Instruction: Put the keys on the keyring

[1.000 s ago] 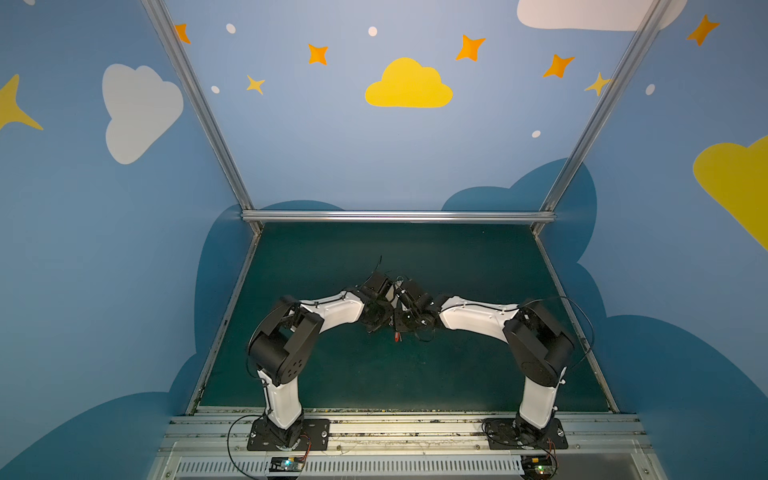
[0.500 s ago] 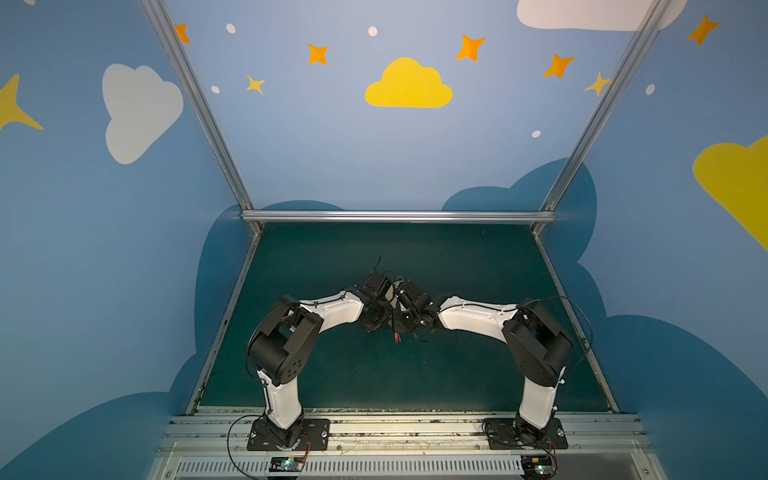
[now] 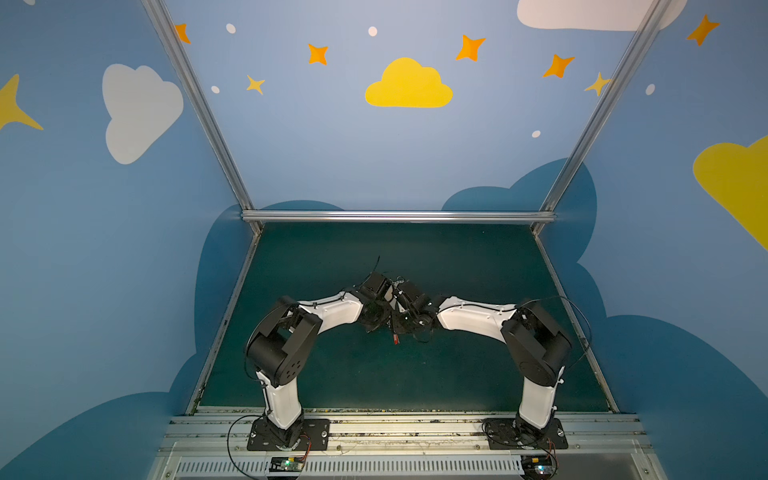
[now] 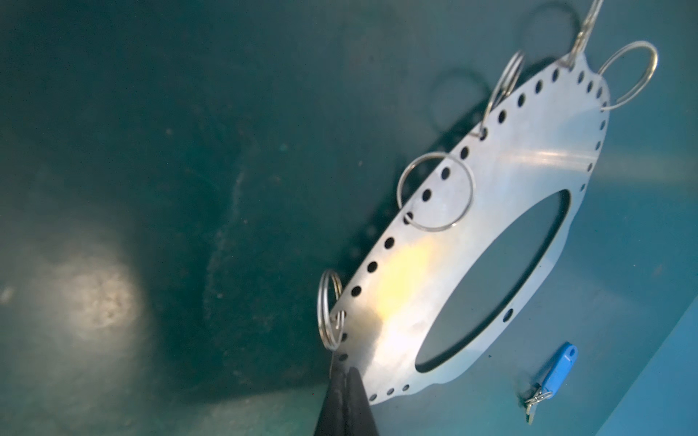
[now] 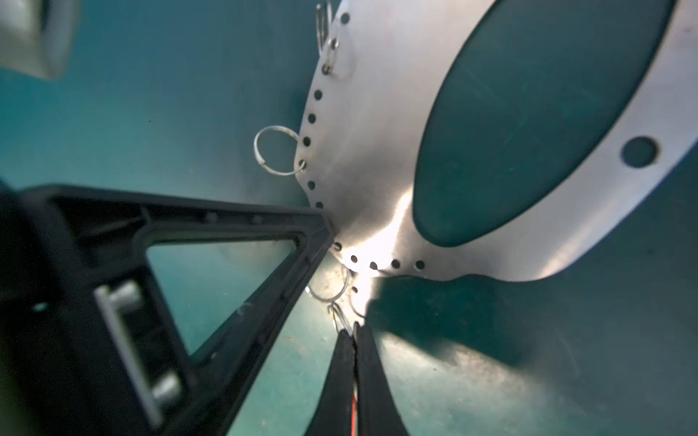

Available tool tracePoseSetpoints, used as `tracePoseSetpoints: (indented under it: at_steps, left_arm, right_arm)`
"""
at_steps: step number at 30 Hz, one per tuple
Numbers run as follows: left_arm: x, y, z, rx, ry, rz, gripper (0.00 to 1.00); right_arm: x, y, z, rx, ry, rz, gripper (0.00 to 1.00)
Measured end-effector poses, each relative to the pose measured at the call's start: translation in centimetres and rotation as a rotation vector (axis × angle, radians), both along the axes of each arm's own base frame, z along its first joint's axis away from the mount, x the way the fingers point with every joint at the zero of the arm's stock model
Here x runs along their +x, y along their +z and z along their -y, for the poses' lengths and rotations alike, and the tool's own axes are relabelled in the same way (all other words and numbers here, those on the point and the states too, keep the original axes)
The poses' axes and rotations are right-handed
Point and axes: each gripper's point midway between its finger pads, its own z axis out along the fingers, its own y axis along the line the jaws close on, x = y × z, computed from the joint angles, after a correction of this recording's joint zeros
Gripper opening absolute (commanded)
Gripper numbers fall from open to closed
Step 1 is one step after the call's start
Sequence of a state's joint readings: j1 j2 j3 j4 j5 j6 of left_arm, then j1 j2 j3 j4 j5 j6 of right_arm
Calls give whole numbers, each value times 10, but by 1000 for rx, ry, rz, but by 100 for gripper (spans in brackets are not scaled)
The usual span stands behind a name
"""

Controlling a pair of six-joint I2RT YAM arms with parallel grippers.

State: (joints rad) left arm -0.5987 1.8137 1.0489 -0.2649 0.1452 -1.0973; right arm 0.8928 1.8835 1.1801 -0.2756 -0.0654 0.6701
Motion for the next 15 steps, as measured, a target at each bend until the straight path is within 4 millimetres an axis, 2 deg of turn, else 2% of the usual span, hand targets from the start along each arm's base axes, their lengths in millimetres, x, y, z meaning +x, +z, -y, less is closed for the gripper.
tracePoseSetpoints:
  at_steps: [10,15]
  left_arm:
    - [1,3,1,-8,7,7,4]
    - [1,4,-1,-10,19,14,4]
  right_arm:
    - [-2,-1,-5,7,18,-13,0]
    - [3,-2,3,4,-27,-12,0]
